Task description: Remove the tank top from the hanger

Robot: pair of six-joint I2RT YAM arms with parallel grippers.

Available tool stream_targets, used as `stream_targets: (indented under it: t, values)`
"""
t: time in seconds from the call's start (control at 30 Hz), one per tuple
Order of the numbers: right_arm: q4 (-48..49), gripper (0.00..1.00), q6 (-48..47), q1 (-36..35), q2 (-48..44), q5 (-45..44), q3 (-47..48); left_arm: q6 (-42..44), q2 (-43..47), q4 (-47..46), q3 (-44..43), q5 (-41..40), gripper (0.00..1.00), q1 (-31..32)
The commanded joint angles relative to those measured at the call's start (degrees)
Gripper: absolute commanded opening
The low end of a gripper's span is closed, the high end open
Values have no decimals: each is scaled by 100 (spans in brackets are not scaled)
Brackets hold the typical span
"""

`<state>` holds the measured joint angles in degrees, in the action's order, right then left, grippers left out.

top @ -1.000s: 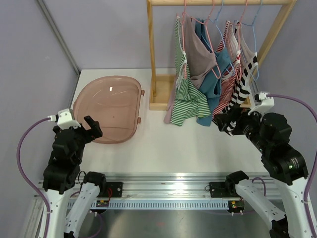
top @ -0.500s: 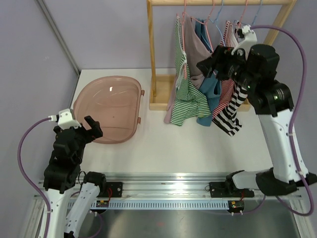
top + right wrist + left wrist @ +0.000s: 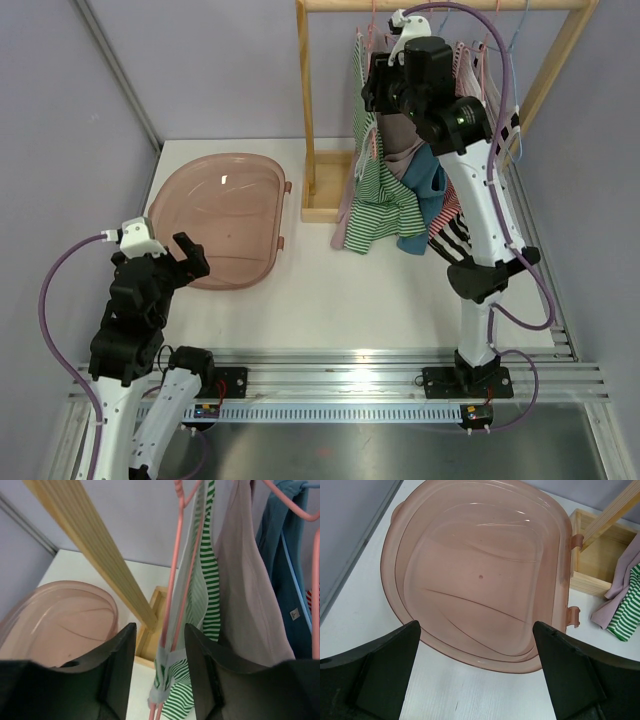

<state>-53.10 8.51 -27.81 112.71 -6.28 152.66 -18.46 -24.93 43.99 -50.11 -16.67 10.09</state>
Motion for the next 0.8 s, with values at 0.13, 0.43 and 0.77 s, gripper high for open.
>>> stream_targets:
  t: [0.13, 0.43, 0.77]
  values:
    - [212, 28, -517, -40, 383, -804, 238, 18, -82, -329, 45, 313, 99, 20]
    - [546, 25, -754, -40, 542, -839, 370, 35, -91, -347, 45, 392, 99, 20]
    - [792, 12, -790, -40, 779, -857, 493, 44, -82, -364, 62, 436, 99, 20]
